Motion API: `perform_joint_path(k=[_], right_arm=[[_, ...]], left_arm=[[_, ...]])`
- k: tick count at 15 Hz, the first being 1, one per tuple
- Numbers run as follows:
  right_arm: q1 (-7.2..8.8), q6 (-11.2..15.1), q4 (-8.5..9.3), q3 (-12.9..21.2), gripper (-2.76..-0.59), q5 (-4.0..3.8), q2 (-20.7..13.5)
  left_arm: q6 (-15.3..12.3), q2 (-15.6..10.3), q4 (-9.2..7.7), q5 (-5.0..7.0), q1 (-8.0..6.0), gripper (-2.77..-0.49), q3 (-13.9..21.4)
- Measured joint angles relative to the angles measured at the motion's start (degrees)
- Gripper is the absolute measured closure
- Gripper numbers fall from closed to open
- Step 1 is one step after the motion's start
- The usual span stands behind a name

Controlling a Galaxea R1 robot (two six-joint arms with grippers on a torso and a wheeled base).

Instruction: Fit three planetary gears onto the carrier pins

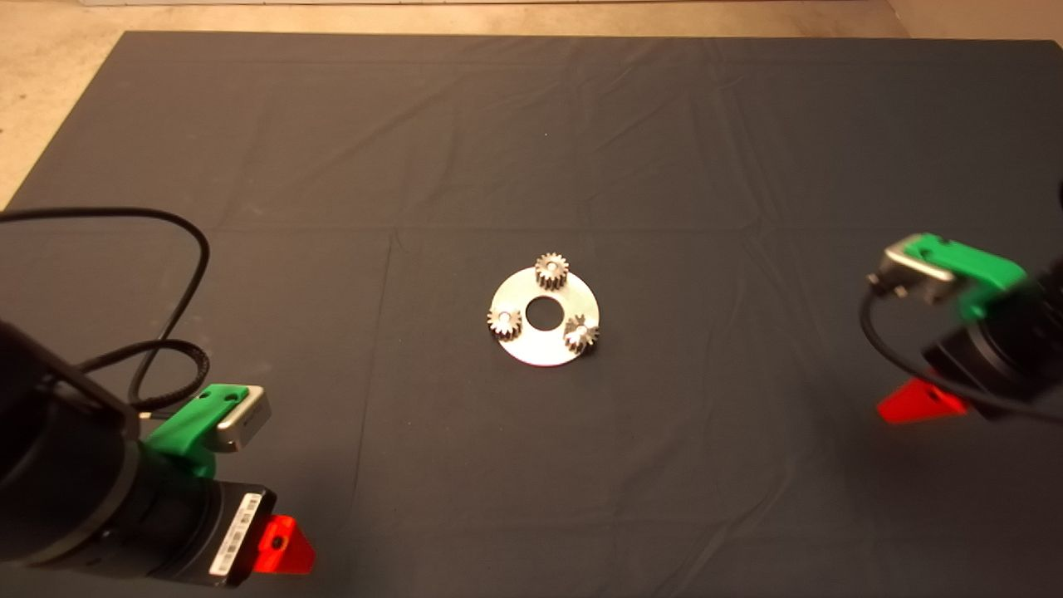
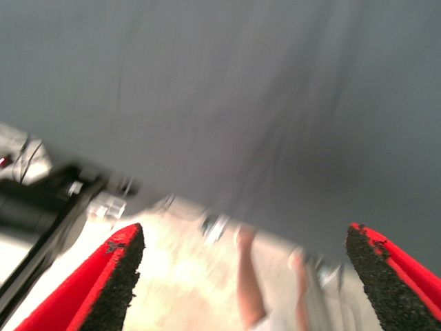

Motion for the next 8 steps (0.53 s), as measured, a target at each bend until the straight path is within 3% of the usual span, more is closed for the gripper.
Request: perform_joint_path(k=[3, 7, 8], right_arm=[[0.89, 1.8, 0.65, 1.5, -2.33, 0.02, -4.8], [0.89, 2.4, 1.32, 2.9, -2.47, 0.0, -6.2], [0.89, 2.6, 1.32, 3.1, -2.5, 0.35, -6.2]], left_arm=[[0.0, 1.8, 0.03, 0.07, 0.0, -2.76, 0.0], [-0.5, 2.7, 0.08, 0.02, -0.02, -2.76, 0.0], [-1.2, 2.5, 0.08, 0.07, 0.0, -2.76, 0.0]])
